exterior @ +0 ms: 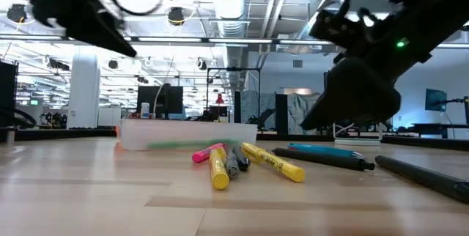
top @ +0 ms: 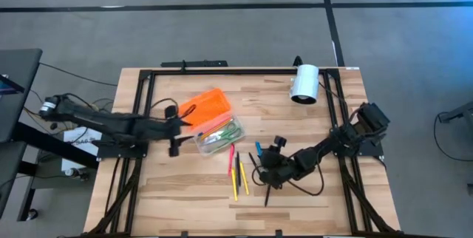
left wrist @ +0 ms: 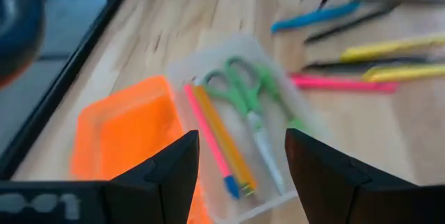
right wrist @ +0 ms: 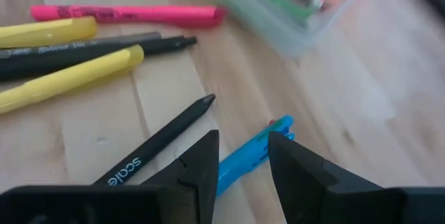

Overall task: Pick & place school supplies into a supply box
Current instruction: Put the blue pen into the supply box

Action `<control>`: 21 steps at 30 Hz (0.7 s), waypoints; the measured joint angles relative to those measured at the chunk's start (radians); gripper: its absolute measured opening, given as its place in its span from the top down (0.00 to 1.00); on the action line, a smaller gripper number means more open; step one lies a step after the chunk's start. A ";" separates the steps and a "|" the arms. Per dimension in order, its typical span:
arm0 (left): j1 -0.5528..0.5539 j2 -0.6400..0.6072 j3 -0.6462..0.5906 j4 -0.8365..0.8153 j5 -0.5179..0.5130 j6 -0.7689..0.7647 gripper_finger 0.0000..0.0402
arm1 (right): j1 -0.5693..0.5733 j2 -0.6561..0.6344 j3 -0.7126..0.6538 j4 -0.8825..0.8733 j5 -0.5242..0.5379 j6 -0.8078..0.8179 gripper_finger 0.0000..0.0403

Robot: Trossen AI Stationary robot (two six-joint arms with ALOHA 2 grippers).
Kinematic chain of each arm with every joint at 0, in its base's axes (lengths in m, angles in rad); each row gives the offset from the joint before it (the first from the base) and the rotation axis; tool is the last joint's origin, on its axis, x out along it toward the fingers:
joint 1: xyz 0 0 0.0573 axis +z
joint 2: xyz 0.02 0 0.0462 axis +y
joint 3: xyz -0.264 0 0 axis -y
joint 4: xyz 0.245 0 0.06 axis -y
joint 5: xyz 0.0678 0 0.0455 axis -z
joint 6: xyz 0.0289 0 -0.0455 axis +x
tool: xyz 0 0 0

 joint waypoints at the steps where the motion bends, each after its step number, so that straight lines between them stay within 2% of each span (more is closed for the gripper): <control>1: -0.033 -0.056 -0.041 0.025 -0.018 -0.019 0.49 | -0.010 0.000 0.000 -0.003 -0.026 0.012 0.71; 5: -0.158 -0.238 -0.161 0.074 -0.122 -0.049 0.49 | -0.043 0.000 0.000 0.001 -0.097 0.063 0.71; 10: -0.286 -0.357 -0.242 0.079 -0.238 -0.057 0.49 | -0.068 0.000 0.000 -0.002 -0.184 0.152 0.71; 14: -0.355 -0.383 -0.264 0.079 -0.287 -0.065 0.49 | -0.076 0.000 0.000 -0.026 -0.243 0.222 0.71; 21: -0.438 -0.382 -0.276 0.093 -0.327 -0.084 0.49 | -0.072 0.000 0.001 -0.120 -0.271 0.334 0.71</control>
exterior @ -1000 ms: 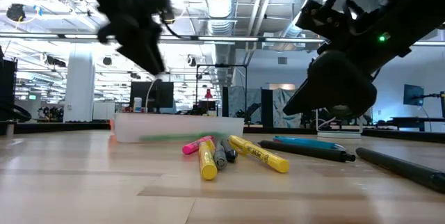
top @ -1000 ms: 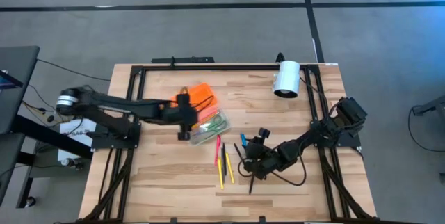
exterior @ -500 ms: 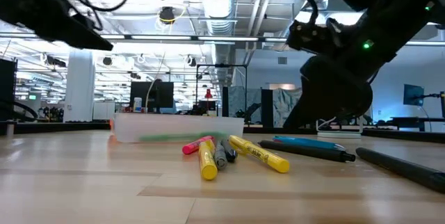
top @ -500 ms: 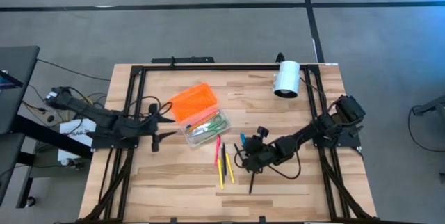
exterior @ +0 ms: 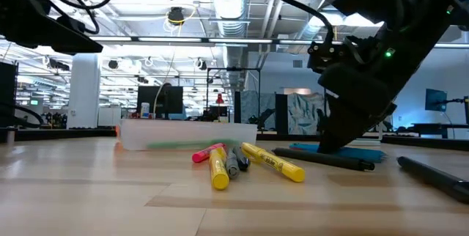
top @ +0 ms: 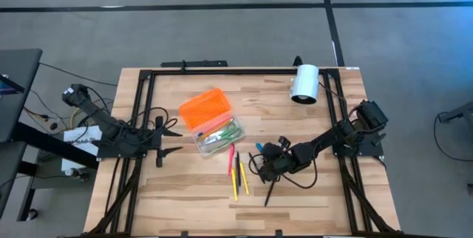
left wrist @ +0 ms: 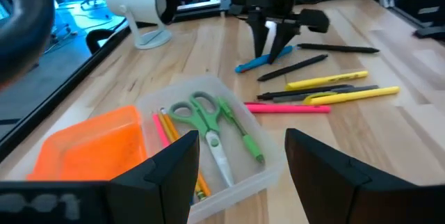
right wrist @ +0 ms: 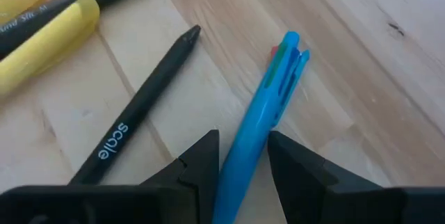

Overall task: Pick & place school supplies into a supply box
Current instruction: Put the blue pen into the supply box

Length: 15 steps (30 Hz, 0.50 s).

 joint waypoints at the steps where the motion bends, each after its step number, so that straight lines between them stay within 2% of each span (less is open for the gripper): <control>1: -0.010 0.000 0.000 0.001 -0.004 -0.007 0.49 | 0.000 -0.001 0.001 -0.008 -0.003 0.004 0.71; 8: -0.063 0.000 0.000 0.006 -0.011 -0.043 0.49 | -0.016 -0.003 0.004 -0.064 0.000 -0.059 0.74; 15: -0.075 0.000 0.000 0.005 -0.011 -0.068 0.49 | -0.047 -0.004 0.003 -0.088 -0.003 -0.223 0.92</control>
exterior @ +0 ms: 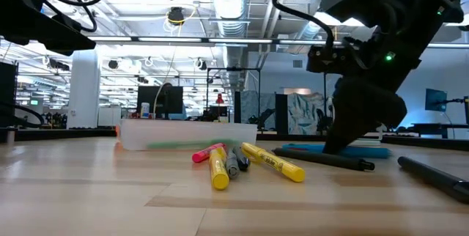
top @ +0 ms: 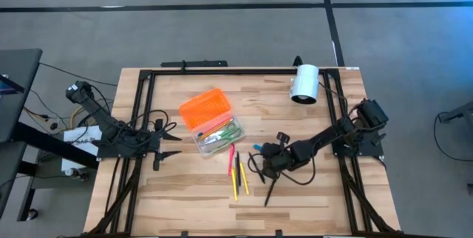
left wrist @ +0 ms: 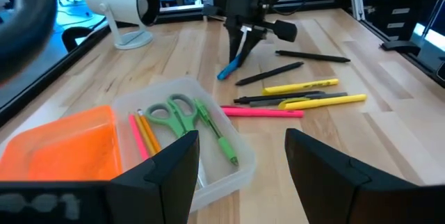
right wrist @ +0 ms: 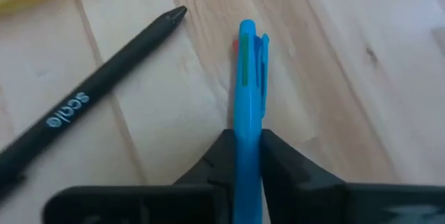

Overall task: Pick & place school supplies into a supply box
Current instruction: Put the blue pen into the supply box

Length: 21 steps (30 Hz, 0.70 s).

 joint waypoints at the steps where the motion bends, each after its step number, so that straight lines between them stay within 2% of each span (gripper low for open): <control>1: 0.000 0.000 0.000 0.000 0.000 -0.001 0.49 | -0.004 0.000 0.000 -0.002 0.001 -0.017 0.94; 6: 0.000 0.000 0.000 -0.001 0.000 -0.001 0.49 | -0.015 0.001 -0.001 -0.002 0.008 -0.082 0.94; 10: 0.000 0.000 0.000 -0.001 0.000 -0.002 0.49 | -0.011 0.003 -0.002 -0.001 0.032 -0.105 0.90; 15: 0.000 0.000 0.000 -0.001 0.000 -0.006 0.49 | 0.009 0.005 -0.003 0.003 0.069 -0.156 0.94; 21: 0.000 0.000 0.000 -0.002 0.000 -0.007 0.49 | 0.028 0.006 -0.004 0.005 0.067 -0.224 0.94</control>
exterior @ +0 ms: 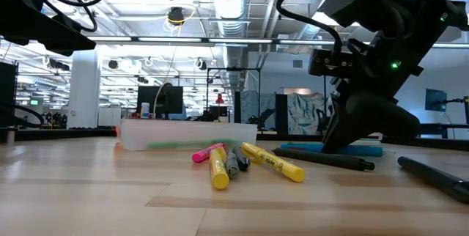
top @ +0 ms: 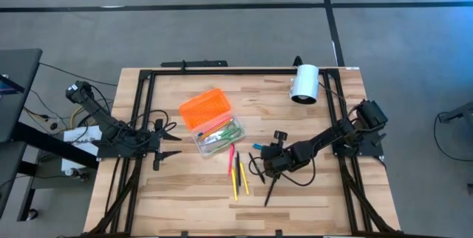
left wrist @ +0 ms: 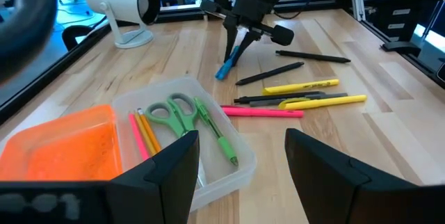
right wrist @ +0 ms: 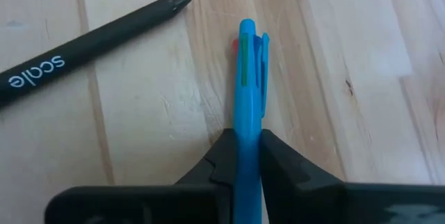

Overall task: Pick & place school supplies into a supply box
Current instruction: Put the blue pen into the supply box

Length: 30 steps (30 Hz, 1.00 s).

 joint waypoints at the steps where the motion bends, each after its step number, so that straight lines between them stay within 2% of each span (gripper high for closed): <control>1: 0.000 0.000 0.000 0.000 0.000 0.000 0.49 | 0.003 0.000 0.000 0.000 0.000 0.000 0.93; 4: 0.000 0.000 0.000 0.000 0.000 -0.001 0.49 | 0.004 0.000 0.000 0.000 0.004 -0.001 0.92; 11: 0.000 0.000 0.000 0.000 0.000 -0.002 0.49 | 0.029 0.001 -0.003 0.004 0.057 -0.034 0.95; 17: 0.000 0.000 0.000 0.000 0.000 -0.002 0.49 | 0.031 0.001 -0.003 0.012 0.065 -0.033 0.92; 30: 0.000 0.000 0.000 0.000 0.000 -0.010 0.49 | 0.012 -0.001 0.000 0.017 -0.001 -0.027 0.91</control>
